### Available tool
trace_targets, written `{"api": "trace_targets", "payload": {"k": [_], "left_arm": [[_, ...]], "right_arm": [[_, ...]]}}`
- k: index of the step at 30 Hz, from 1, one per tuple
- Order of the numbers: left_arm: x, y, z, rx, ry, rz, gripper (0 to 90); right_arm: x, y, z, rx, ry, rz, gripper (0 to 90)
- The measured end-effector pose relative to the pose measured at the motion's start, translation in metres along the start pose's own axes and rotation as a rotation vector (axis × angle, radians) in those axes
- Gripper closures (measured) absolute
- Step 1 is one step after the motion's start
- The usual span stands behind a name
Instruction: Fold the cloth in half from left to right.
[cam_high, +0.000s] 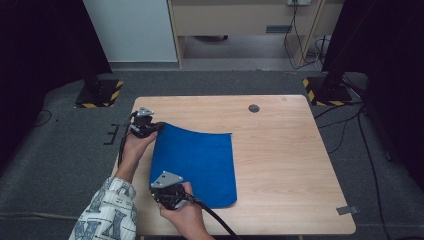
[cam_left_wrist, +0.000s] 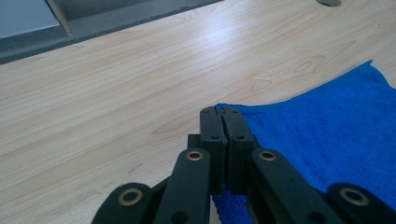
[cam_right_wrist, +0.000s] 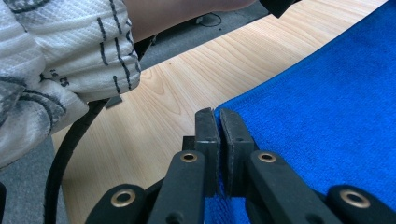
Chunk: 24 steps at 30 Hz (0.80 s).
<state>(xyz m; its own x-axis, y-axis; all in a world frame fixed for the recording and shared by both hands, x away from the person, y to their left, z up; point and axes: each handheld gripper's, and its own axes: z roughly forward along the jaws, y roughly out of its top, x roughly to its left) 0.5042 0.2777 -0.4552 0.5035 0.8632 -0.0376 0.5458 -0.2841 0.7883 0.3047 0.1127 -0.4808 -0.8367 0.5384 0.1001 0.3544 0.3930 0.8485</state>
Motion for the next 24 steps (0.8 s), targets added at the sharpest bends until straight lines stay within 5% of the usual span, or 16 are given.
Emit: {"api": "trace_targets", "payload": {"k": [8, 24], "left_arm": [[0.002, 0.001, -0.004, -0.010, -0.004, -0.016, 88.0], [-0.043, 0.023, 0.034, 0.019, -0.041, -0.002, 87.8]], "right_arm": [[0.000, 0.001, 0.000, -0.016, 0.012, 0.006, 87.1], [-0.031, -0.021, -0.045, -0.043, -0.024, 0.050, 87.1]]}}
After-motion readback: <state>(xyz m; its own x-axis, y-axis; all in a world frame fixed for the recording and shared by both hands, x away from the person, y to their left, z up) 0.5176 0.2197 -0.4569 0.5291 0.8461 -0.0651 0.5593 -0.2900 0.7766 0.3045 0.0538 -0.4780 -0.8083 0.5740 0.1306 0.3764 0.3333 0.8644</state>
